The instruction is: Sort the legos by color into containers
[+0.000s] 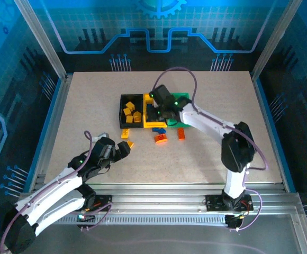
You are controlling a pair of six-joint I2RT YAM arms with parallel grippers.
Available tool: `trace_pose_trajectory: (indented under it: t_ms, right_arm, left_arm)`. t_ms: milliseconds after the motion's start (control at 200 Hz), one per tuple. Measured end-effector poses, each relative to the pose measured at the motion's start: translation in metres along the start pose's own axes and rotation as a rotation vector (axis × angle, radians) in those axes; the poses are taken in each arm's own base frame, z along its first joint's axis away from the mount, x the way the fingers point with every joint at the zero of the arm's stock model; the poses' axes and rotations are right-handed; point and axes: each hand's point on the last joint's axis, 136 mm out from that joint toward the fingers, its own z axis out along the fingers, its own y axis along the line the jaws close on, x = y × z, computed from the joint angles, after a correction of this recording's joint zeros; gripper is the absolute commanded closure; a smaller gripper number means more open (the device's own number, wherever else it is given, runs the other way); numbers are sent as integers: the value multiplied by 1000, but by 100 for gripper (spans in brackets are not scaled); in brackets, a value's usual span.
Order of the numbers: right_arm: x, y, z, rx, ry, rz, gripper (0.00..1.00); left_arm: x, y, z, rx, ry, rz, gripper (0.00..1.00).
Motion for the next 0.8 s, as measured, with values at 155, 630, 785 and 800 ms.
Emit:
trace_pose_trajectory:
  t_ms: [155, 630, 785, 800]
  right_arm:
    - [-20, -21, 45, 68, 26, 53, 59]
    - [-17, -33, 58, 116, 71, 71, 30]
    - [0, -39, 8, 96, 33, 81, 28]
    - [2, -39, 4, 93, 29, 82, 27]
  left_arm:
    - [1, 1, 0, -4, 3, 0, 1]
    - [7, 7, 2, -21, 26, 3, 1]
    - [7, 7, 2, -21, 27, 3, 1]
    - [7, 7, 2, -21, 27, 3, 1]
